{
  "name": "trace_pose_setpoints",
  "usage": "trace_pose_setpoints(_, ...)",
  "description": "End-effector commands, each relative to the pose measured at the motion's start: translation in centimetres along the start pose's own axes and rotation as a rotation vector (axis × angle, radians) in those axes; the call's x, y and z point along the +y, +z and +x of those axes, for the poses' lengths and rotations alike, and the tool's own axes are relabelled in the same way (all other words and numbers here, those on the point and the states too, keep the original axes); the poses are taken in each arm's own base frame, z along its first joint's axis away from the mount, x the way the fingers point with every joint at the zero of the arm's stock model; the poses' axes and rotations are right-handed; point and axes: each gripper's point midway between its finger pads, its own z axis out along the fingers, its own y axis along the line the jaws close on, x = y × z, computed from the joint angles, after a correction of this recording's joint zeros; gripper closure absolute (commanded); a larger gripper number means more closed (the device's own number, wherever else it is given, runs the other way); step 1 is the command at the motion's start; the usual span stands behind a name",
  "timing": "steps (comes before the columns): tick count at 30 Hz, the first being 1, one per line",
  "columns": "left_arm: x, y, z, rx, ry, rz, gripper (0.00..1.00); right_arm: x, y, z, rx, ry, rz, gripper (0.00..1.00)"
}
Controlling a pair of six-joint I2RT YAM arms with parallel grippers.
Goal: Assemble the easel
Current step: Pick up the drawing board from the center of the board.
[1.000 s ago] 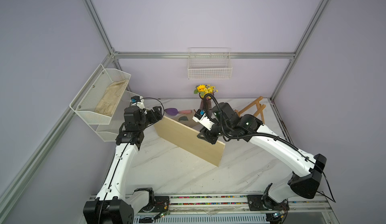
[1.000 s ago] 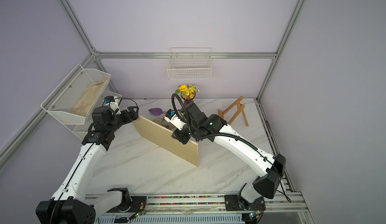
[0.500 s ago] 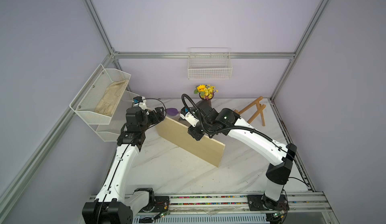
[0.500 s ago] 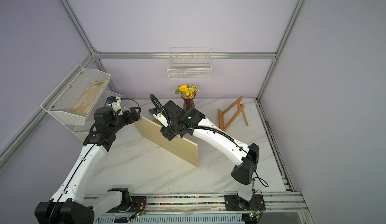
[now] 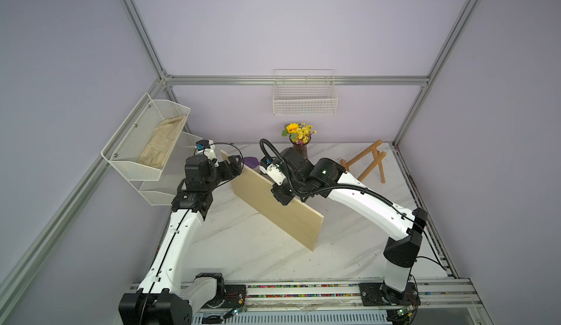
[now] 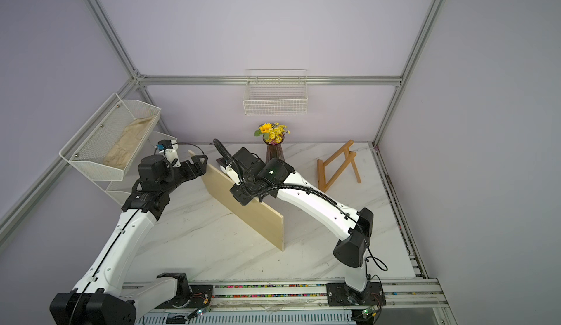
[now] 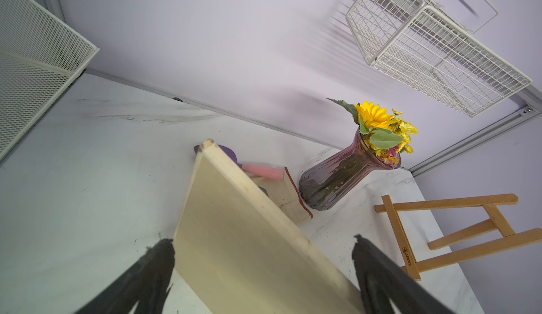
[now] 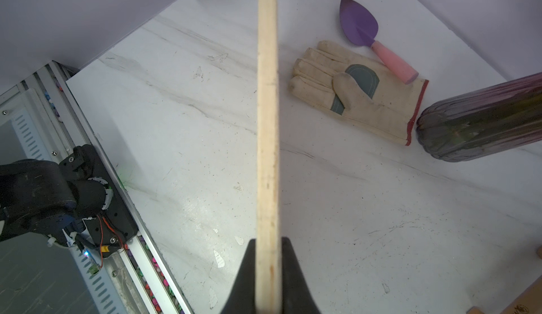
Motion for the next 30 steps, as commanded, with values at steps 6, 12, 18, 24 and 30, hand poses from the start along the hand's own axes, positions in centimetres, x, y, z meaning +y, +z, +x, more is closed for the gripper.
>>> trace_pose_setpoints(6,-0.9,-2.0,0.2,0.023,0.014,0.012,0.00,-1.8,-4.3,-1.9,-0.148,0.141,0.052,1.00)
trace_pose_setpoints(12,-1.3,-3.3,-0.2,-0.008,-0.009,0.022,0.00,-3.4,-8.2,-1.8,-0.241,0.240,0.100,1.00)
trace_pose_setpoints(18,-1.8,-3.6,0.8,0.009,-0.022,0.035,0.00,-5.5,-12.1,-0.7,-0.318,0.355,0.115,1.00)
trace_pose_setpoints(24,-3.1,-3.4,2.5,0.045,-0.008,0.056,0.00,-8.0,-14.9,1.0,-0.364,0.448,0.182,1.00)
trace_pose_setpoints(30,-5.4,-2.7,4.5,0.088,0.022,0.084,0.00,-10.7,-17.4,2.9,-0.395,0.545,0.230,1.00)
